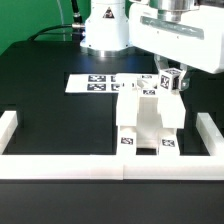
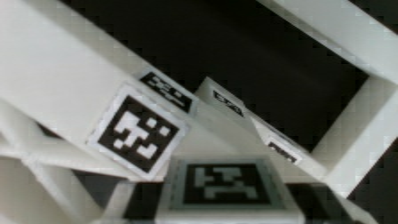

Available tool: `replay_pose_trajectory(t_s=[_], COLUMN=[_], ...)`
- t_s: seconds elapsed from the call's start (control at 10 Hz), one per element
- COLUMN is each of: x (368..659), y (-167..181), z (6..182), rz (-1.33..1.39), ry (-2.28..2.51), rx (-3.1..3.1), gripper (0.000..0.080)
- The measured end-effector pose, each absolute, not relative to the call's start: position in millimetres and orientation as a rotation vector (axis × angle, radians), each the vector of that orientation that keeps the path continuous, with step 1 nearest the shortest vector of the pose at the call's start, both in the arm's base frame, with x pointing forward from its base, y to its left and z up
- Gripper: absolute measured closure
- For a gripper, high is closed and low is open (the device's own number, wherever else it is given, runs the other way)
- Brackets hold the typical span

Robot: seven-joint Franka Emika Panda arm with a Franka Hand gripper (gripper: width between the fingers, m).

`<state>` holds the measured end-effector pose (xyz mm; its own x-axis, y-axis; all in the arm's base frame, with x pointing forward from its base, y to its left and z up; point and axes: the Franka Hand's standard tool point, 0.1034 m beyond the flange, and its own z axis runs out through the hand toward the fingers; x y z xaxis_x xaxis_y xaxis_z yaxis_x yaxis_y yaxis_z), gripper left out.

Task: Assemble chair

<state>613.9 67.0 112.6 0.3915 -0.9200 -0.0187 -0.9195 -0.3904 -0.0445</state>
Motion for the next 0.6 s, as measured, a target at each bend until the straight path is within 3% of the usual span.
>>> replay_pose_trajectory(t_s=[0.6], x=[613.4], y=[72.4], z=[112.1], rz=[0.018], ry=[2.147], rx=[-2.210], gripper=[0.0528])
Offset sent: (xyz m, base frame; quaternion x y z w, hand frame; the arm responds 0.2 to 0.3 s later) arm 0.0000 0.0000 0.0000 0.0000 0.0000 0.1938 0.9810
